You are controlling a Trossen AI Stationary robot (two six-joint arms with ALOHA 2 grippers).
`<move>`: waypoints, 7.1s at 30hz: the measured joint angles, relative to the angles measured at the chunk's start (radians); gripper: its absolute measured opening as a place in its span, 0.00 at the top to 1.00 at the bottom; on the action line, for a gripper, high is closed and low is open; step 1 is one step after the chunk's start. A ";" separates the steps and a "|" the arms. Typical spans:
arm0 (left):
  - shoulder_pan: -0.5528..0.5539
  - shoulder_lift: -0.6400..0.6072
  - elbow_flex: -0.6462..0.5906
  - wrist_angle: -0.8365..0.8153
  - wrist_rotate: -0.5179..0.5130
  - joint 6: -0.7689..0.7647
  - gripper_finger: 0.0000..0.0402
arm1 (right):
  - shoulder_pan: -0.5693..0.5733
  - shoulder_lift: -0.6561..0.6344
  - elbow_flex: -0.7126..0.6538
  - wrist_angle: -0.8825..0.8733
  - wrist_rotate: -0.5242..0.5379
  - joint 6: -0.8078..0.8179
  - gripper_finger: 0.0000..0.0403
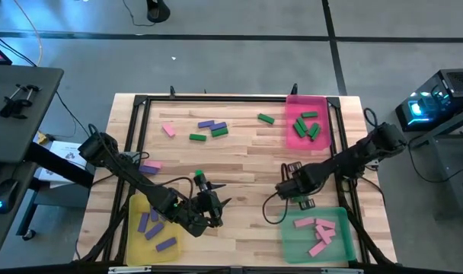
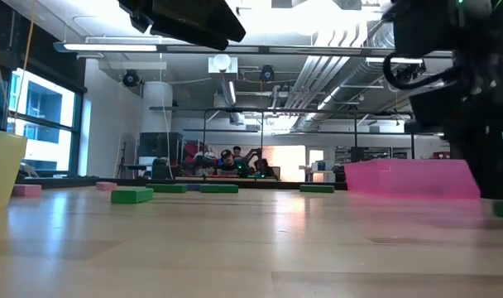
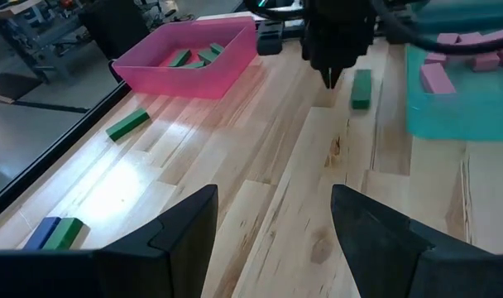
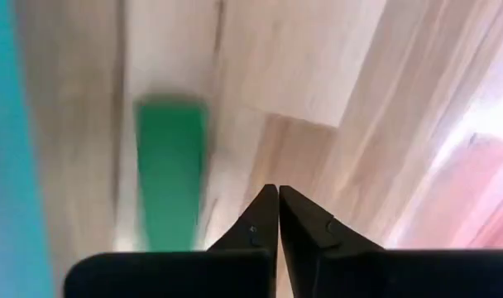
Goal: Sort blocks
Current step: Put the green block into the pink bin
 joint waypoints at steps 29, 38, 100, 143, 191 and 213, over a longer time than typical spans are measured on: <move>-0.019 0.000 -0.001 -0.012 0.004 -0.007 0.44 | 0.129 -0.032 -0.084 0.156 -0.087 -0.023 0.39; -0.019 0.000 -0.001 -0.012 0.004 -0.007 0.44 | 0.135 -0.036 -0.154 0.195 -0.022 0.035 0.66; -0.019 0.000 0.000 -0.007 0.003 -0.054 0.44 | -1.236 -0.090 -0.013 0.198 0.002 -0.053 0.66; 0.539 -0.295 -0.429 0.335 0.288 0.301 0.45 | -0.325 -0.496 -0.370 1.255 0.301 -0.253 0.62; 0.233 -0.476 -0.580 -0.042 0.376 -0.818 0.45 | -0.016 -0.186 -0.220 1.314 0.374 -0.036 0.62; 0.247 0.027 -0.172 -0.524 0.532 -0.985 0.45 | -0.017 -0.186 -0.221 1.302 0.452 0.011 0.62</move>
